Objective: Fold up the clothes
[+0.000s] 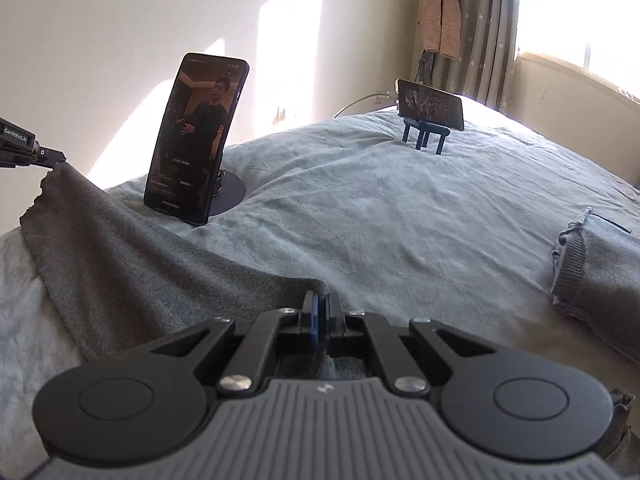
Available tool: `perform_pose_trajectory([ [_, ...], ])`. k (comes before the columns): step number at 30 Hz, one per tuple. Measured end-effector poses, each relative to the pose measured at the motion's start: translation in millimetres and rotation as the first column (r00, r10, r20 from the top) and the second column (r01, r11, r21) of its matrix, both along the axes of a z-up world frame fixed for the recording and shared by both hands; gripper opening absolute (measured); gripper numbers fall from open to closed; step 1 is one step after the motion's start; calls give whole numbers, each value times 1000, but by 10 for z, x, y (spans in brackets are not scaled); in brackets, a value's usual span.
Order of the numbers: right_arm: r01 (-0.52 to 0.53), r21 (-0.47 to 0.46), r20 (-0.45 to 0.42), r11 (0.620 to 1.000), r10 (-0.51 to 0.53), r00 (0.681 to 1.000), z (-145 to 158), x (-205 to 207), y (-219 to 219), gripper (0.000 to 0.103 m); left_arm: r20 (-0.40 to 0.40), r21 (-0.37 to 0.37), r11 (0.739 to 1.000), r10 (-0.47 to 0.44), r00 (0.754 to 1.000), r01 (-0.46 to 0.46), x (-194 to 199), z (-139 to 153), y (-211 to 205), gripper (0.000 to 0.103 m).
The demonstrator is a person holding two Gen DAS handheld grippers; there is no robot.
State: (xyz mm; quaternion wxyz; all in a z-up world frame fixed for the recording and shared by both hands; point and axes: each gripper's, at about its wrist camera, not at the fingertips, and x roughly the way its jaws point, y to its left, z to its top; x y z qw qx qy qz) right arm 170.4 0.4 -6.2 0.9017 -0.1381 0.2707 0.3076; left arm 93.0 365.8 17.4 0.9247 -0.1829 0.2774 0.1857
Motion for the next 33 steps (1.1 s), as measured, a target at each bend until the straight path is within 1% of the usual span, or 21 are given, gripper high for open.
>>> perform_pose_trajectory([
  [4, 15, -46, -8, 999, -16, 1000, -135, 31, 107, 4, -60, -17, 1000, -12, 998, 11, 182, -151, 1, 1],
  [5, 19, -41, -8, 999, -19, 1000, -121, 21, 101, 12, -72, -29, 999, -17, 997, 15, 207, -183, 6, 2],
  [6, 23, -31, -13, 999, -23, 1000, -96, 11, 85, 15, -76, -59, 998, -25, 997, 21, 181, -176, 30, 8],
  [7, 28, -16, -23, 999, -28, 999, -59, 1, 57, 16, -77, -89, 996, -32, 996, 26, 152, -166, 54, 12],
  [9, 20, 16, -31, 1000, -19, 999, 23, -44, -3, 16, -50, -151, 988, -37, 998, 29, 22, -106, 110, 43],
  [10, 7, 33, -29, 999, -6, 1000, 71, -93, -32, 17, -36, -171, 985, -28, 999, 21, -77, -71, 128, 46],
  [12, -30, 65, -27, 997, 32, 999, 154, -221, -70, 22, -43, -192, 981, -23, 999, 14, -210, -43, 147, 46],
  [14, -76, 94, -29, 993, 79, 996, 207, -363, -80, 34, -57, -229, 973, -22, 998, 9, -323, -67, 171, 46],
  [16, -141, 112, -31, 984, 145, 989, 226, -526, -44, 35, -71, -272, 962, -32, 997, 12, -380, -121, 180, 46],
  [18, -210, 120, -33, 970, 215, 976, 225, -695, 20, 35, -90, -307, 952, -39, 995, 9, -403, -201, 151, 42],
  [19, -244, 115, -37, 963, 249, 968, 211, -774, 68, 35, -96, -301, 954, -38, 995, 7, -405, -235, 119, 40],
  [20, -273, 103, -38, 956, 278, 960, 190, -842, 118, 35, -97, -283, 959, -32, 995, 3, -408, -250, 89, 33],
  [22, -319, 40, -24, 947, 320, 947, 115, -959, 248, 35, -90, -222, 975, -20, 996, 0, -411, -252, 4, 21],
  [23, -332, -3, -10, 943, 332, 943, 58, -1004, 321, 35, -87, -199, 980, -19, 996, 1, -411, -234, -30, 12],
  [25, -318, -77, 25, 945, 320, 947, -57, -1020, 436, 35, -75, -153, 988, -10, 997, -2, -411, -173, -77, 6],
  [26, -310, -82, 26, 947, 313, 949, -81, -1016, 466, 30, -65, -130, 992, -2, 998, -6, -413, -133, -91, 6],
  [27, -310, -65, 12, 949, 311, 950, -84, -1017, 480, 7, -52, -115, 993, 11, 999, -17, -426, -93, -89, 6],
  [28, -309, -49, -1, 950, 309, 951, -86, -1018, 494, 3, -38, -105, 994, 24, 999, -28, -438, -49, -78, 6],
  [30, -307, -15, -28, 952, 306, 952, -90, -1020, 521, 3, -18, -73, 996, 53, 998, -54, -447, 43, -37, 6],
  [31, -305, 1, -41, 952, 305, 952, -92, -1021, 535, 3, -22, -45, 997, 66, 998, -67, -437, 64, -32, 6],
  [33, -301, 34, -68, 953, 302, 951, -97, -1023, 563, 4, -54, -23, 996, 80, 995, -81, -400, 28, -5, 5],
])
